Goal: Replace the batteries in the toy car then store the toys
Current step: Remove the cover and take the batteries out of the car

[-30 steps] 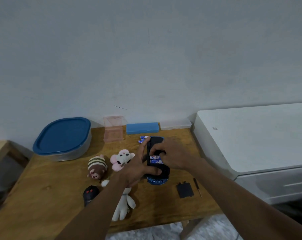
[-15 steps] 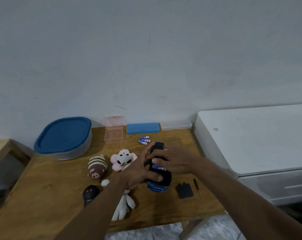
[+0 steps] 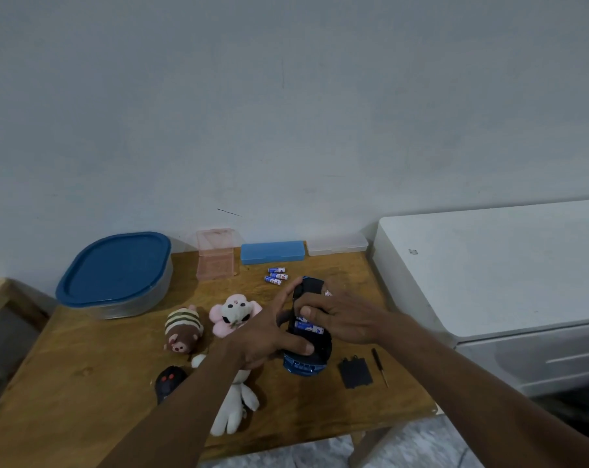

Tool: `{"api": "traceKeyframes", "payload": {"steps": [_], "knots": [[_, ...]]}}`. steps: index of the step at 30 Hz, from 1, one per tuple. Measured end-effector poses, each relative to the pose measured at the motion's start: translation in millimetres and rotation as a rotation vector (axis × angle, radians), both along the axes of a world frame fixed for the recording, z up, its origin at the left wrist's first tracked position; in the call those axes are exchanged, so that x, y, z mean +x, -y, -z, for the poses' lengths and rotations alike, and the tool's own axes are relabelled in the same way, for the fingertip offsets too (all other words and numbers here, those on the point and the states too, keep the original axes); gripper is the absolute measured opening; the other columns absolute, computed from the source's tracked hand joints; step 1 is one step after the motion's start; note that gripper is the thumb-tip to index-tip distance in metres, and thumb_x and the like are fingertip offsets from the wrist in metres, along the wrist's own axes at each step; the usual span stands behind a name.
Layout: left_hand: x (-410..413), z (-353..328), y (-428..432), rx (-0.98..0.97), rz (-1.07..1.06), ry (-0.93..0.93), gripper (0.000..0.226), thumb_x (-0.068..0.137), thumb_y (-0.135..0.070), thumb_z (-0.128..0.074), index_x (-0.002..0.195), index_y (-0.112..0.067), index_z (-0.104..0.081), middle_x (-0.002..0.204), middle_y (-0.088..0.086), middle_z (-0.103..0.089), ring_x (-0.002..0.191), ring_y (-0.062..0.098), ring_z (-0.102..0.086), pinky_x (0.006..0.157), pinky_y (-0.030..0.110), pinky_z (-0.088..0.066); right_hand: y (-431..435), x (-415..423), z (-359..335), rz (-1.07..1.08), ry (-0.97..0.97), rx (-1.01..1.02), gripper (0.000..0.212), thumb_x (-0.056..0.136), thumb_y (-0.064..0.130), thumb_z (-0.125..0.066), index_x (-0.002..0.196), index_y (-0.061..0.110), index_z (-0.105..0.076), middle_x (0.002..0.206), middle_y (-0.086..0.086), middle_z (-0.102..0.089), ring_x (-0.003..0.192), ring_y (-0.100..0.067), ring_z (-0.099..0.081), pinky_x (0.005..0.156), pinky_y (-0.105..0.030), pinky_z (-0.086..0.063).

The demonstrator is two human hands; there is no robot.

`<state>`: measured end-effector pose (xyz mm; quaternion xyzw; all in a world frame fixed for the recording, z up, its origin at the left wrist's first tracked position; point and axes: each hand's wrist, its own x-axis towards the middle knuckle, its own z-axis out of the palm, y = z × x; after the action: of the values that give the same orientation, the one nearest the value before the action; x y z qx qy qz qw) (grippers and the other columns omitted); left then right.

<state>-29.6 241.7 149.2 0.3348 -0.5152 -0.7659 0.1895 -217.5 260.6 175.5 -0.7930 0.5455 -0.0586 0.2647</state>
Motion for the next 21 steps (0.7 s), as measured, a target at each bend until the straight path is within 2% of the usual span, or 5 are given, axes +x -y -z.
{"api": "traceKeyframes", "payload": {"steps": [3, 9, 12, 16, 21], "knots": [[-4.0, 2.3, -4.1, 0.012, -0.007, -0.032, 0.110, 0.070, 0.023, -0.070, 0.141, -0.052, -0.031, 0.143, 0.005, -0.046, 0.122, 0.031, -0.057, 0.091, 0.054, -0.053, 2.4, 0.8, 0.3, 0.017, 0.001, 0.046, 0.033, 0.088, 0.072, -0.019, 0.108, 0.056, -0.041, 0.117, -0.005, -0.047, 0.098, -0.024, -0.053, 0.082, -0.038, -0.049], [-5.3, 5.9, -8.8, 0.022, -0.010, -0.064, 0.110, 0.068, 0.024, -0.070, 0.140, -0.052, -0.035, 0.142, 0.009, -0.046, 0.123, 0.033, -0.056, 0.094, 0.058, -0.050, -0.9, 0.7, -3.7, 0.029, 0.055, 0.064, 0.015, 0.090, 0.070, -0.021, 0.087, 0.068, -0.035, 0.113, -0.004, -0.044, 0.100, -0.027, -0.051, 0.086, -0.046, -0.049], [-3.2, 7.7, -9.2, 0.012, -0.019, -0.047, 0.109, 0.068, 0.024, -0.070, 0.139, -0.052, -0.036, 0.141, 0.011, -0.049, 0.122, 0.033, -0.057, 0.092, 0.056, -0.052, -2.6, 1.4, -6.8, 0.021, 0.078, 0.045, 0.013, 0.093, 0.063, -0.028, 0.084, 0.060, -0.038, 0.111, -0.002, -0.043, 0.101, -0.023, -0.049, 0.086, -0.041, -0.047], [-3.5, 7.0, -8.5, 0.029, -0.027, -0.053, 0.107, 0.069, 0.024, -0.069, 0.136, -0.052, -0.036, 0.139, 0.013, -0.050, 0.119, 0.033, -0.059, 0.087, 0.050, -0.054, -5.3, 2.0, -15.6, -0.003, 0.096, -0.128, 0.018, 0.094, 0.035, -0.051, 0.082, 0.038, -0.038, 0.087, 0.019, -0.048, 0.080, -0.007, -0.046, 0.067, -0.022, -0.039], [-6.7, 5.8, -5.9, 0.049, -0.023, -0.057, 0.106, 0.070, 0.024, -0.068, 0.138, -0.050, -0.035, 0.139, 0.015, -0.051, 0.118, 0.035, -0.060, 0.086, 0.048, -0.055, -3.7, 6.0, -13.1, 0.103, 0.149, -0.197, 0.015, 0.091, 0.030, -0.057, 0.088, 0.036, -0.044, 0.095, 0.008, -0.061, 0.082, -0.009, -0.056, 0.067, -0.022, -0.048]]}}
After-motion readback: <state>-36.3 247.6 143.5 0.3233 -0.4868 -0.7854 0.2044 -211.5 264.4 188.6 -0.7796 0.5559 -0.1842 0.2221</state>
